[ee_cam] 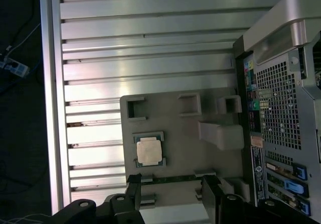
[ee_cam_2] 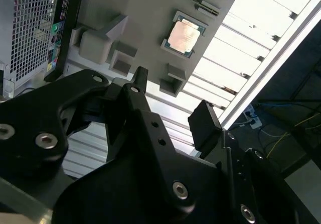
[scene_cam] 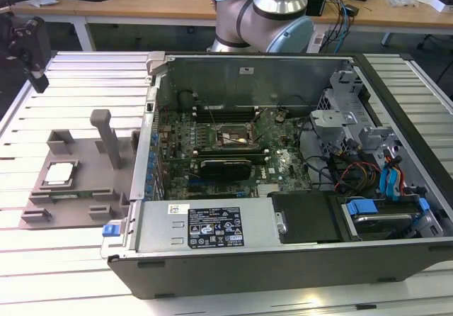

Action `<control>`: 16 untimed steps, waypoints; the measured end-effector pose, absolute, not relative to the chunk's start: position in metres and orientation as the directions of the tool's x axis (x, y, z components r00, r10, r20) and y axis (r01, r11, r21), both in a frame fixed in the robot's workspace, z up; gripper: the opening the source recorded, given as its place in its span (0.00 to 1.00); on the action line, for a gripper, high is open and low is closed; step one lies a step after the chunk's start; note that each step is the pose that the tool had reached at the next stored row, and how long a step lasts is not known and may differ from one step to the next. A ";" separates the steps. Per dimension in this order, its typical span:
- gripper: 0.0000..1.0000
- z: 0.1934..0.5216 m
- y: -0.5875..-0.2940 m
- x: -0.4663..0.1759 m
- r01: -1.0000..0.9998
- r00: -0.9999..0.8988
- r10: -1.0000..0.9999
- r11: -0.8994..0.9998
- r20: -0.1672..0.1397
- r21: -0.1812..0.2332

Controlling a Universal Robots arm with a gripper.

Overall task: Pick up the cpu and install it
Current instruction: 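Pick up the cpu and move it towards the insertion slot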

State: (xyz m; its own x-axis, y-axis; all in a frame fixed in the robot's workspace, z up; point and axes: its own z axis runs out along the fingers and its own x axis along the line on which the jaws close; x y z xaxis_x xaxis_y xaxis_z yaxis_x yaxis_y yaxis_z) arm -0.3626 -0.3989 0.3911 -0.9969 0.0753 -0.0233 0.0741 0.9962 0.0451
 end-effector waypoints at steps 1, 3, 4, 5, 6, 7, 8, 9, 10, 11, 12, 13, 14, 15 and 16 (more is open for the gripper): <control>0.60 0.391 -0.399 -0.363 0.074 -0.997 0.075 0.996 -0.023 0.045; 0.60 0.390 -0.399 -0.363 0.074 -0.997 0.075 0.996 -0.023 0.045; 0.60 0.389 -0.399 -0.363 0.074 -0.997 0.075 0.996 -0.023 0.045; 0.60 0.389 -0.399 -0.363 0.074 -0.997 0.075 0.996 -0.023 0.045; 0.60 0.389 -0.399 -0.363 0.074 -0.997 0.075 0.996 -0.023 0.045; 0.60 0.389 -0.399 -0.363 0.074 -0.997 0.075 0.996 -0.023 0.045; 0.60 0.388 -0.399 -0.363 0.074 -0.997 0.075 0.996 -0.023 0.045; 0.60 0.388 -0.399 -0.363 0.074 -0.997 0.075 0.996 -0.023 0.045; 0.60 0.388 -0.399 -0.363 0.074 -0.997 0.075 0.996 -0.023 0.045; 0.60 0.388 -0.399 -0.363 0.074 -0.997 0.075 0.996 -0.023 0.045; 0.60 0.388 -0.399 -0.363 0.074 -0.997 0.075 0.996 -0.023 0.045; 0.60 0.387 -0.399 -0.363 0.074 -0.997 0.075 0.996 -0.023 0.045; 0.60 0.387 -0.399 -0.363 0.074 -0.997 0.075 0.996 -0.023 0.045; 0.60 0.387 -0.399 -0.363 0.074 -0.997 0.075 0.996 -0.023 0.045; 0.60 0.386 -0.399 -0.363 0.074 -0.997 0.075 0.996 -0.023 0.045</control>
State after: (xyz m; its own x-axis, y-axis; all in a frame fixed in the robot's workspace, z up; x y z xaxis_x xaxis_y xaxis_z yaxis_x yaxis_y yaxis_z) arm -0.3626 -0.3989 0.3865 -0.9969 0.0753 -0.0233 0.0742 0.9962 0.0449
